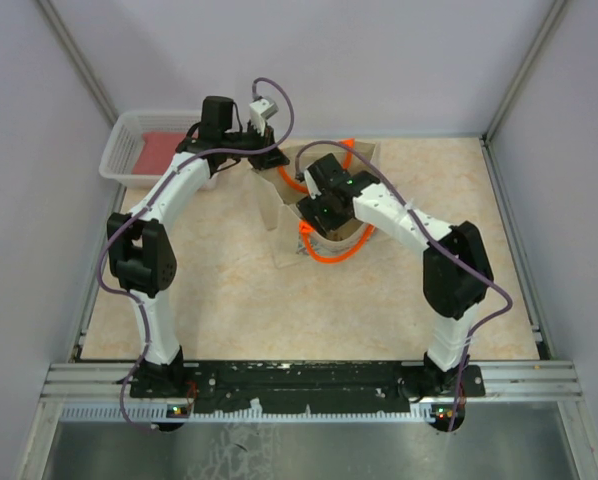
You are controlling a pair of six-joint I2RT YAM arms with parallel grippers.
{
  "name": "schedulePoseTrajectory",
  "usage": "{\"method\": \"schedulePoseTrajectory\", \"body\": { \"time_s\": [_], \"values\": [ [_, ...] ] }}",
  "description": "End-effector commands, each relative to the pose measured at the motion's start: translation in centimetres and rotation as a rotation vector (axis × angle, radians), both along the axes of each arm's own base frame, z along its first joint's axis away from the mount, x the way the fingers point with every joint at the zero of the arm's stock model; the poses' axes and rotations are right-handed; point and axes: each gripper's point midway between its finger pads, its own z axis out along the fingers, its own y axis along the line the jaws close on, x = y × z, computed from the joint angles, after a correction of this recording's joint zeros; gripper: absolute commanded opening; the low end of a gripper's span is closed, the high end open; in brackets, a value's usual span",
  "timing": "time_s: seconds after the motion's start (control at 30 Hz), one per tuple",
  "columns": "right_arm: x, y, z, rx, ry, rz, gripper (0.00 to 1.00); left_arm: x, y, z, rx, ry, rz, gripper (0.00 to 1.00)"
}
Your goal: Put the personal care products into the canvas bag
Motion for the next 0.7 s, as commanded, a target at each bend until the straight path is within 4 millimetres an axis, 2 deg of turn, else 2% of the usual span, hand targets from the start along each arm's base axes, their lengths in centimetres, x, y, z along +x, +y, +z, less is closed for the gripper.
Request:
{"method": "schedulePoseTrajectory", "body": {
  "time_s": [0.0, 0.2, 0.23, 0.37, 0.5, 0.6, 0.67],
  "values": [
    [-2.1, 1.2, 1.1, 0.038, 0.016, 0.032, 0.00, 0.5, 0.5, 2.6, -0.016, -0.054, 0.010, 0.00],
    [-1.6, 0.3, 0.1, -0.047, 0.012, 0.004, 0.00, 0.6, 0.5, 2.6, -0.011, -0.055, 0.012, 0.00],
    [-1.5, 0.2, 0.1, -0.056, 0.011, 0.003, 0.03, 0.6, 0.6, 2.6, -0.010, -0.055, 0.013, 0.00],
    [-1.5, 0.3, 0.2, -0.053, 0.014, 0.006, 0.33, 0.6, 0.5, 2.5, -0.010, -0.053, 0.013, 0.00],
    [-1.6, 0.7, 1.4, -0.031, 0.014, 0.010, 0.62, 0.6, 0.5, 2.6, -0.012, -0.054, 0.011, 0.00],
    [-1.4, 1.2, 3.2, 0.006, -0.013, 0.013, 0.78, 0.6, 0.5, 2.9, -0.016, -0.058, 0.009, 0.00],
    [-1.2, 1.3, 4.2, 0.026, -0.032, 0.014, 0.86, 0.6, 0.4, 3.0, -0.018, -0.059, 0.008, 0.00]
  ]
}}
